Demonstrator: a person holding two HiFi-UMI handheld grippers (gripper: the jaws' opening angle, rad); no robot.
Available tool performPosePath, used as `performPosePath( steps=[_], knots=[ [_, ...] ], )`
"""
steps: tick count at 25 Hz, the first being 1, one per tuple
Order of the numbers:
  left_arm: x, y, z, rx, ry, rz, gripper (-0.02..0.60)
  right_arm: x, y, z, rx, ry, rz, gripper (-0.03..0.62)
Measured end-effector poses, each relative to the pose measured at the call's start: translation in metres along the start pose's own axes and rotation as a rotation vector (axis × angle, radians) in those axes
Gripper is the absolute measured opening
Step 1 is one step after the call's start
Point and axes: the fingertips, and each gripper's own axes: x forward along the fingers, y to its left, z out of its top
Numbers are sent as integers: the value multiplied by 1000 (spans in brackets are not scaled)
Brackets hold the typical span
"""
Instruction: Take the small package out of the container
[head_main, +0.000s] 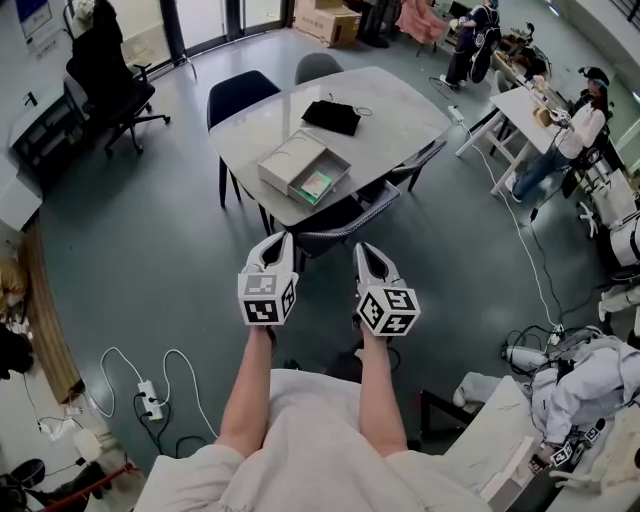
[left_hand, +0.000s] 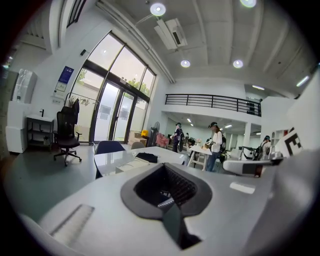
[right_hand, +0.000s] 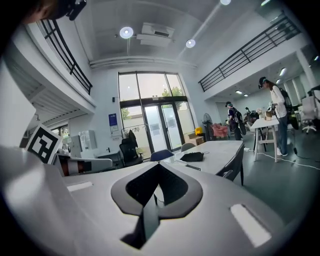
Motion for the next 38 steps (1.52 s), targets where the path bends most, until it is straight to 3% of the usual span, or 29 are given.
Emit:
performPosePath(
  steps=[6,12,14,18,24,29,33,38],
  knots=[
    [10,12,-1,-1,14,-15,54,18,-1,-1,43,-10,20,-2],
    [20,16,-4,-31,40,-65,54,33,-12,-10,58,25,-28,-2],
    [27,21,-6,-47,44,-68,54,39,-18,-20,24,48,-59,-2],
    [43,23,-15,-101,60,-78,54,43,-27,-28,-151,83,-104,-2],
    [71,9,-24,-84,89,-107,54,51,-60,-26,-105,78,-130,-2],
    [103,15,-25,-79,105,-84,54,79,-84,-30,-76,88,-108,-2],
    [145,20,-14,-58,105,-67,53,116,-109,-4,-103,25,-97,-2],
    [204,22,18,-33,85,-32,54,175,-147,29,-77,30,-22,-2]
  ],
)
